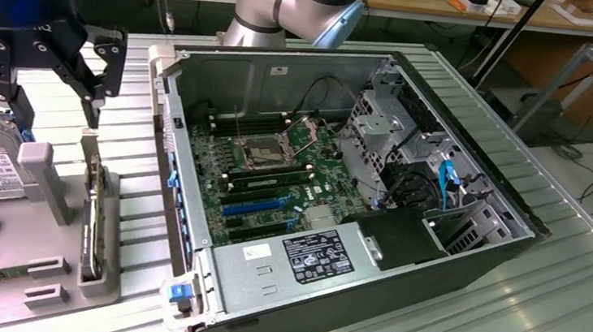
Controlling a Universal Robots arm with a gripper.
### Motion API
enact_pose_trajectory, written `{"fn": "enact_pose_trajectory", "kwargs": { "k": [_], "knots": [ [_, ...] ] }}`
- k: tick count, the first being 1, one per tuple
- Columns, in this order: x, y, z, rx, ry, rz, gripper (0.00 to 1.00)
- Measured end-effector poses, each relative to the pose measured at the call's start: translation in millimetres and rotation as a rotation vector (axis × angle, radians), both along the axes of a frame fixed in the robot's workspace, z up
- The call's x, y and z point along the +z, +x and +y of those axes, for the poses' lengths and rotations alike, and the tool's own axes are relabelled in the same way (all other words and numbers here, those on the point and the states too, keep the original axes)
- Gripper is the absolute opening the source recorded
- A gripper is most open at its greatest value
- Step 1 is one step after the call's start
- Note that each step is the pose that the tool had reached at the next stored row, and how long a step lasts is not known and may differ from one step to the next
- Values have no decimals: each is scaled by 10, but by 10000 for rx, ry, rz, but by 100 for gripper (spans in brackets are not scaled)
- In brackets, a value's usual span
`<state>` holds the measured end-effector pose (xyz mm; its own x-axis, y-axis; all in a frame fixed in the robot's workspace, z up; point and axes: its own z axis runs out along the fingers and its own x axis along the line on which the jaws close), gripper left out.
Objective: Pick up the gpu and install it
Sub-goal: 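Pick up the gpu and move the gpu toward the slot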
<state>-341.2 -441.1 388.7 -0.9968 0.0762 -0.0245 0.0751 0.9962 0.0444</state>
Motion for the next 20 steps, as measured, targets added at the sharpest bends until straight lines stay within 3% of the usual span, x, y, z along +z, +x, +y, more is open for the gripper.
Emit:
{"fn": "enact_pose_trajectory", "kwargs": {
  "k": [20],
  "knots": [
    [-57, 0, 0, 0, -1, 1, 60]
  ]
}}
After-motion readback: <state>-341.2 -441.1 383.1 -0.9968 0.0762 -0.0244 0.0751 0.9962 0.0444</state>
